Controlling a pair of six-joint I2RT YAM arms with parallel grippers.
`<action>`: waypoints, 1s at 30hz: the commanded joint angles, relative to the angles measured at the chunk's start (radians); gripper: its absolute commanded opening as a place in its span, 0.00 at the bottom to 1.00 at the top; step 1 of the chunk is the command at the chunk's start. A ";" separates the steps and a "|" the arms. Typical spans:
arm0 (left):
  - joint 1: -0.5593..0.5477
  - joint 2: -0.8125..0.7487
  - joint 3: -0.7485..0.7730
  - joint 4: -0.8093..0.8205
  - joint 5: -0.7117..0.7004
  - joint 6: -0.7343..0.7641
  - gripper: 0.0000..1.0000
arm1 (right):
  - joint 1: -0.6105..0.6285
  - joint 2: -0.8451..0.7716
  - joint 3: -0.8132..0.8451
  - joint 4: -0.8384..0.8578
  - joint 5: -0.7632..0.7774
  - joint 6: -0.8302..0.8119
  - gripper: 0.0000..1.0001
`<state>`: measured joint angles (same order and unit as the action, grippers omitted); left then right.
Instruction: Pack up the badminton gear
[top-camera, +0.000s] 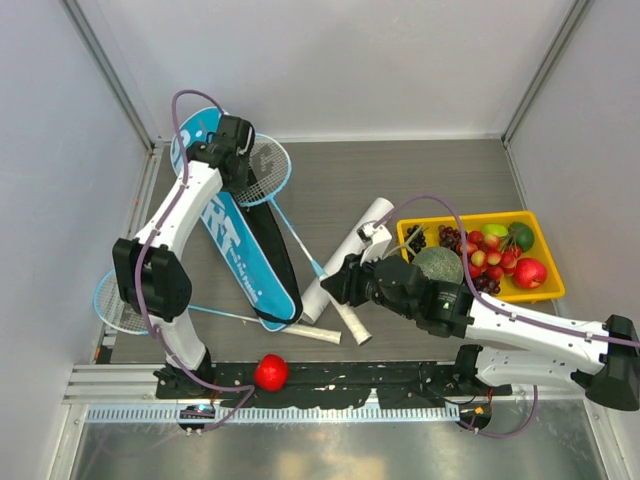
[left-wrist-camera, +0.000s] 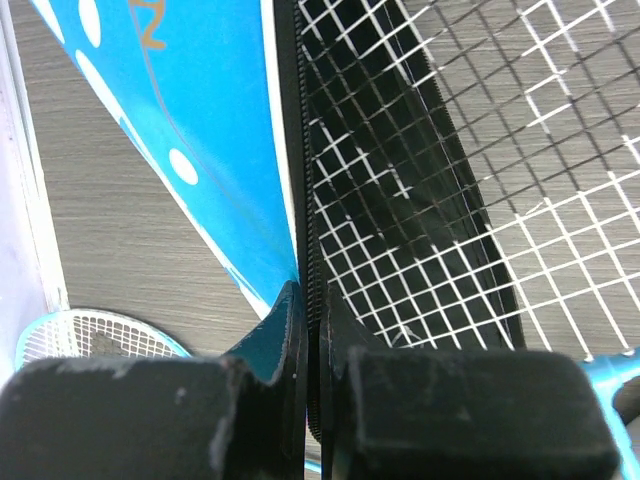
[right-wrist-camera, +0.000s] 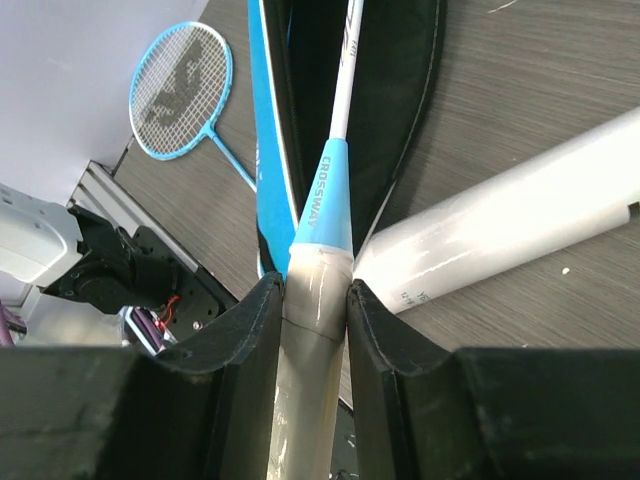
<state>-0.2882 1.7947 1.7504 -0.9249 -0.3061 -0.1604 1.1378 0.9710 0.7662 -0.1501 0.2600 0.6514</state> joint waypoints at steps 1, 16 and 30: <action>-0.008 -0.083 -0.020 0.072 0.044 0.019 0.00 | 0.023 0.041 0.097 0.144 -0.047 -0.025 0.05; -0.006 -0.034 0.060 -0.017 0.018 0.033 0.00 | 0.092 -0.032 0.015 0.132 -0.048 -0.045 0.05; 0.014 -0.075 0.081 -0.051 0.211 -0.151 0.00 | 0.093 0.227 0.202 0.265 0.228 -0.128 0.05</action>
<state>-0.2859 1.7718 1.7668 -0.9714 -0.1799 -0.2119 1.2251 1.1248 0.8474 -0.0414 0.3599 0.5709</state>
